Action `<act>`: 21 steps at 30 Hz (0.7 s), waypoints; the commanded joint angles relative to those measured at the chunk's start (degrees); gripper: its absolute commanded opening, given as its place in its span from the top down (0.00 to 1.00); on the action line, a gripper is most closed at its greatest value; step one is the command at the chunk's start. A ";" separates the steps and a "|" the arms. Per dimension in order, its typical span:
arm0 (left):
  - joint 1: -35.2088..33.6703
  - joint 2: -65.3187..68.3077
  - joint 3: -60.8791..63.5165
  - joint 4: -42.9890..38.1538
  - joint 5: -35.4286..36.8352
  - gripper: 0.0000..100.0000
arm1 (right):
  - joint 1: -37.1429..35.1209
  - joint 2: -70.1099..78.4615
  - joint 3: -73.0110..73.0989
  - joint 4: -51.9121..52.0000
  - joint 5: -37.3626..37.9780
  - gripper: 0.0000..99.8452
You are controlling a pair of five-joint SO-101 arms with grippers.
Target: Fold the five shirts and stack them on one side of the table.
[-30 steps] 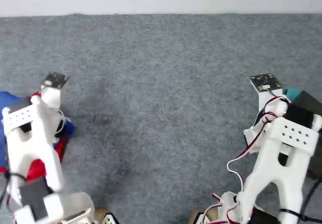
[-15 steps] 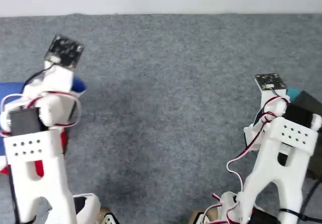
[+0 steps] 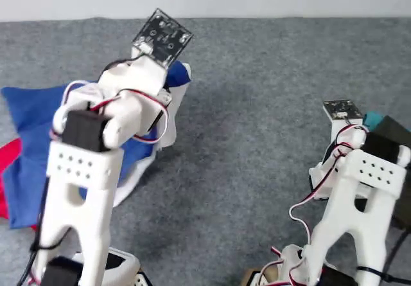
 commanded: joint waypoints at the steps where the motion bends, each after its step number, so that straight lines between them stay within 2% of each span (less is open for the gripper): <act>1: -4.66 0.35 -2.86 -0.79 0.44 0.99 | -0.22 -2.95 -2.90 0.48 -0.53 0.99; 5: -14.95 0.35 -3.12 1.23 -0.09 0.99 | -0.31 -2.95 -2.90 0.48 -0.53 0.99; 9: -29.01 0.35 -3.21 4.66 -4.92 0.99 | -0.40 -2.95 -2.90 0.40 -0.53 0.99; 15: -53.36 1.05 -3.21 -1.05 -10.02 0.99 | -0.40 -2.86 -2.90 -0.04 -0.53 0.99; 21: -66.20 2.37 -0.22 -2.02 -18.90 0.99 | -0.40 -2.86 -2.81 -0.13 -0.53 0.99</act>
